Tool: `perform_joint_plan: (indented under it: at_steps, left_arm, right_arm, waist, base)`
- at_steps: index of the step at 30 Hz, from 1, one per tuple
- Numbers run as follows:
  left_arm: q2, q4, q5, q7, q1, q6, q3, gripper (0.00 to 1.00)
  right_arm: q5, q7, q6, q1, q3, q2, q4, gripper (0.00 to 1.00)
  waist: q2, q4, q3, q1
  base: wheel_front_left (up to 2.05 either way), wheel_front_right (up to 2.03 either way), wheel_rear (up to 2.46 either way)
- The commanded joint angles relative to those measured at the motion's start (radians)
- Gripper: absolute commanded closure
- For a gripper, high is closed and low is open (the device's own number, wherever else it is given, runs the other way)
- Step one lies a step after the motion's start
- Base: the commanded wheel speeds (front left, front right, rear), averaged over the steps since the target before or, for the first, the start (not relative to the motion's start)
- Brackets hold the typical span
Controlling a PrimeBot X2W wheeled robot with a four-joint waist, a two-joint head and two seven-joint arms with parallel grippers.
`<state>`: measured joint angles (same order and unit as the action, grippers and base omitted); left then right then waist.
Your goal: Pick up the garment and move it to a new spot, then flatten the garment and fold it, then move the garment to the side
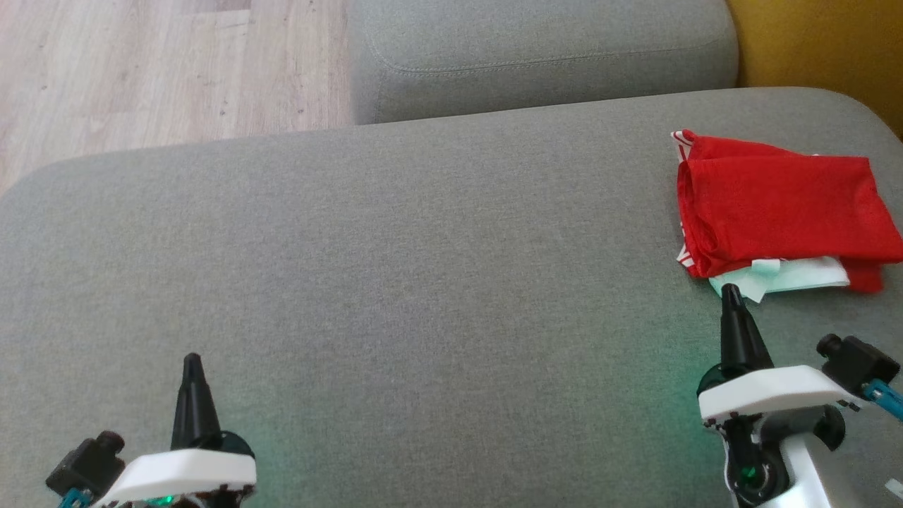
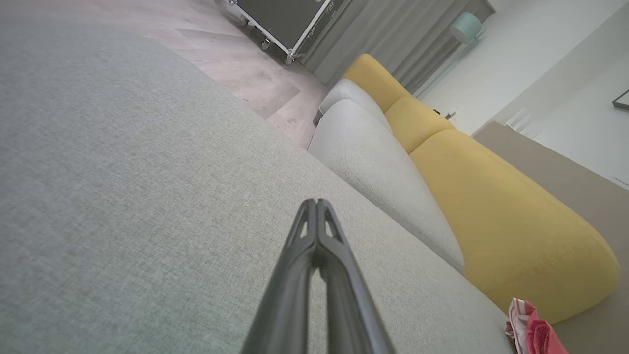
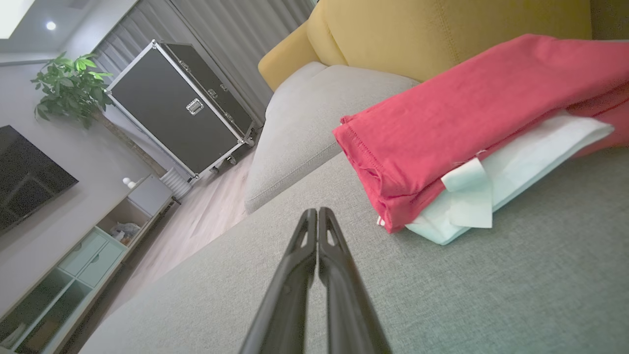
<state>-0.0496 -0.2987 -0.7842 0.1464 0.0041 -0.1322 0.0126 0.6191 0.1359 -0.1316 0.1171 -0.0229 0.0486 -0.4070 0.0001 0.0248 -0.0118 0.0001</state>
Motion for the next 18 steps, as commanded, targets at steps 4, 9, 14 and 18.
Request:
perform_joint_plan:
  at_steps: [4,9,14,18]
  left_arm:
    - [-0.003,0.037,-0.051,-0.016,-0.057,0.001,-0.024,1.0]
    - [-0.003,0.038,-0.099,-0.031,-0.06,0.001,-0.03,1.0]
    - [-0.003,0.039,-0.156,-0.049,-0.064,0.001,-0.038,1.0]
    - [-0.003,0.04,-0.193,-0.06,-0.067,0.001,-0.042,1.0]
  right_arm:
    - [0.064,-0.014,0.0,0.033,0.006,0.003,0.044,1.0]
    - [0.121,-0.029,0.0,0.031,0.014,0.003,0.051,1.0]
    - [0.189,-0.046,0.0,0.027,0.024,0.003,0.06,1.0]
    - [0.234,-0.057,0.0,0.025,0.03,0.003,0.065,1.0]
  waist:
    - [-0.0001,-0.001,0.0,0.0]
    - [-0.0001,-0.003,0.001,0.0]
    - [-0.0001,-0.004,0.002,0.0]
    - [-0.0001,-0.006,0.002,0.0]
  base:
    - [0.0,0.0,0.0]
    - [0.0,0.0,0.0]
    - [0.0,0.0,0.0]
    - [0.0,0.0,0.0]
